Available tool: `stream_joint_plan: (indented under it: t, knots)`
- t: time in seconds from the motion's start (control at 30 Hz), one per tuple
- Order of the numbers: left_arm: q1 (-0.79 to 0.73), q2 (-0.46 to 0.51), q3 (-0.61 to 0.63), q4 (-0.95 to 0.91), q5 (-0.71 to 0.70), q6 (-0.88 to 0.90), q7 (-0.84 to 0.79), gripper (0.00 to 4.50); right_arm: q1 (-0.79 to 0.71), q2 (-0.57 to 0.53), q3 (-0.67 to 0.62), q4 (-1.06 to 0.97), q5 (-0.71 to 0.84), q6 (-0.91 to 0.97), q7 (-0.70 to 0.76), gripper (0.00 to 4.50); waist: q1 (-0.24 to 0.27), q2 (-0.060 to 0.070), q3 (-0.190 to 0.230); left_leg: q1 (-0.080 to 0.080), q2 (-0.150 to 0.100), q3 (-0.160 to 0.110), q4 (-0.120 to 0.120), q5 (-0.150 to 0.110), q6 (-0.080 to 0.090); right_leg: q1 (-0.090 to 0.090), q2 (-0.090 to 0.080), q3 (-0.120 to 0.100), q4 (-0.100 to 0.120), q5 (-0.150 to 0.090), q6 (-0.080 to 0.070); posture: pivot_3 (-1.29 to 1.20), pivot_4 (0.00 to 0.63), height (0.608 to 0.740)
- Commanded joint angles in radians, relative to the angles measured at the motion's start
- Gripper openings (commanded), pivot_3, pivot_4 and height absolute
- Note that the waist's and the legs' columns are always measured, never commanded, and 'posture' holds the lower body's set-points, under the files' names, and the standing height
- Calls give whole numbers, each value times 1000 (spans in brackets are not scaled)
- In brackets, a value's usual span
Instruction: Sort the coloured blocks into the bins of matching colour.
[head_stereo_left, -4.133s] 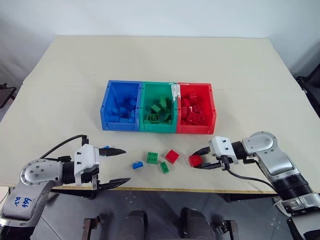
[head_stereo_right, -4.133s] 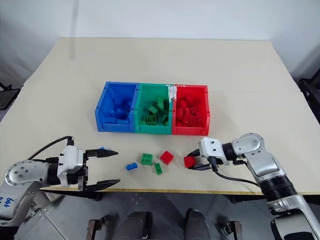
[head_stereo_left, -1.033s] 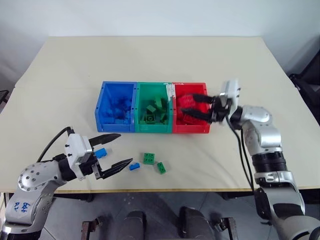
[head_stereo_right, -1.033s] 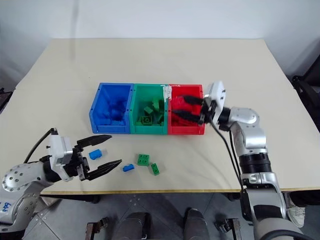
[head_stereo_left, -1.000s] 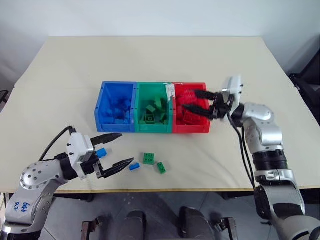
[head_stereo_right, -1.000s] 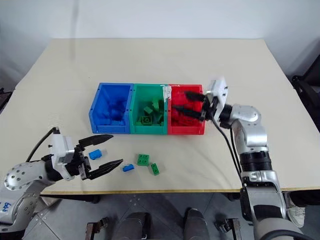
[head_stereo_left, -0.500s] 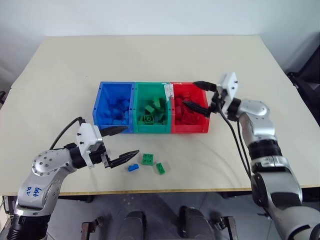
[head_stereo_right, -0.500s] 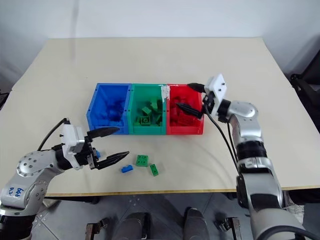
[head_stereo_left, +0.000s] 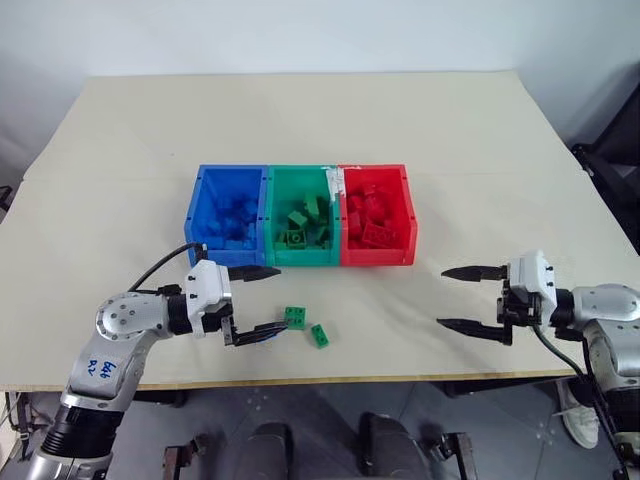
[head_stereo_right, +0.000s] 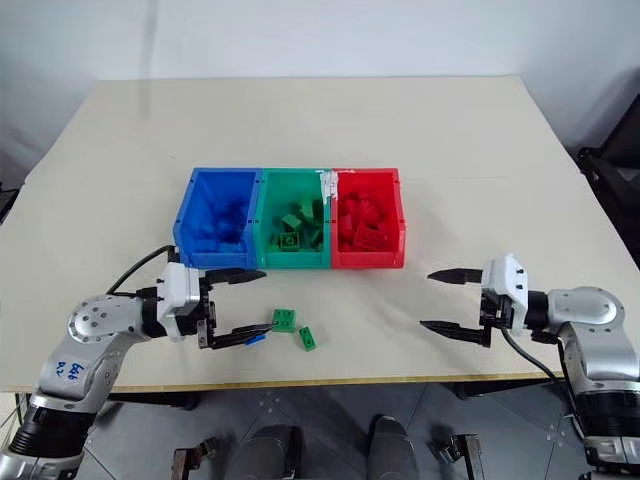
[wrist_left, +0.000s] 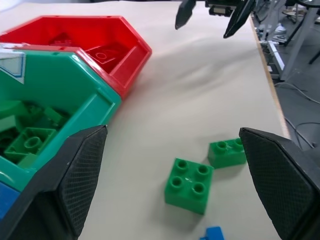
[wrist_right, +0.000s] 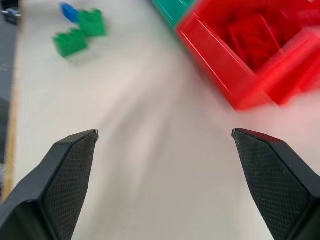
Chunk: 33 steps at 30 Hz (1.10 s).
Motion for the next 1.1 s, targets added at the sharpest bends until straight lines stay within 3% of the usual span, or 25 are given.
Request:
stream_joint_plan:
  t: [0.03,0.23,0.4,0.7,0.83,1.0,1.03,1.1]
  knots:
    - [83,24,85,0,-39,-20,-20,4500,-28,23,120,-154,17,125,-5,4483,1,0,0,0,0,0,0,0,0,0,0,0,0,0,0,0,150,740]
    - [285,74,242,-44,-72,-11,-35,4500,-80,131,330,-324,-55,268,-126,4483,7,0,0,-1,0,-2,1,-1,-1,-1,0,0,0,0,0,0,150,740]
    - [412,72,313,-133,-103,9,-24,4500,-115,226,442,-321,-122,304,-211,4483,18,-2,-1,-2,0,-3,2,-3,0,-1,0,0,-1,0,0,0,150,740]
    - [461,78,263,-297,-132,76,-25,4500,-174,319,524,-181,-250,204,-272,4483,14,-2,-1,-2,0,-2,2,-4,0,-1,1,0,-1,0,-1,0,150,740]
    - [437,72,266,-292,-128,80,-4,4500,-187,325,517,-149,-252,195,-271,3544,6,-2,-1,-2,0,-2,2,-4,0,-1,1,0,-1,0,-1,0,150,740]
    - [434,63,282,-284,-127,75,20,4500,-183,302,492,-119,-241,146,-236,1766,5,-2,-1,-2,0,-2,2,-4,0,-1,1,0,-1,0,-1,0,150,740]
    - [434,61,281,-283,-126,74,24,4500,-182,302,487,-113,-240,139,-237,1543,6,-2,-1,-2,0,-2,2,-4,0,-1,1,0,-1,0,-1,0,150,740]
    - [434,51,284,-284,-125,69,38,4500,-189,309,458,-110,-208,137,-230,1545,6,-2,-1,-2,0,-2,2,-5,0,-1,1,0,-1,0,-1,0,150,740]
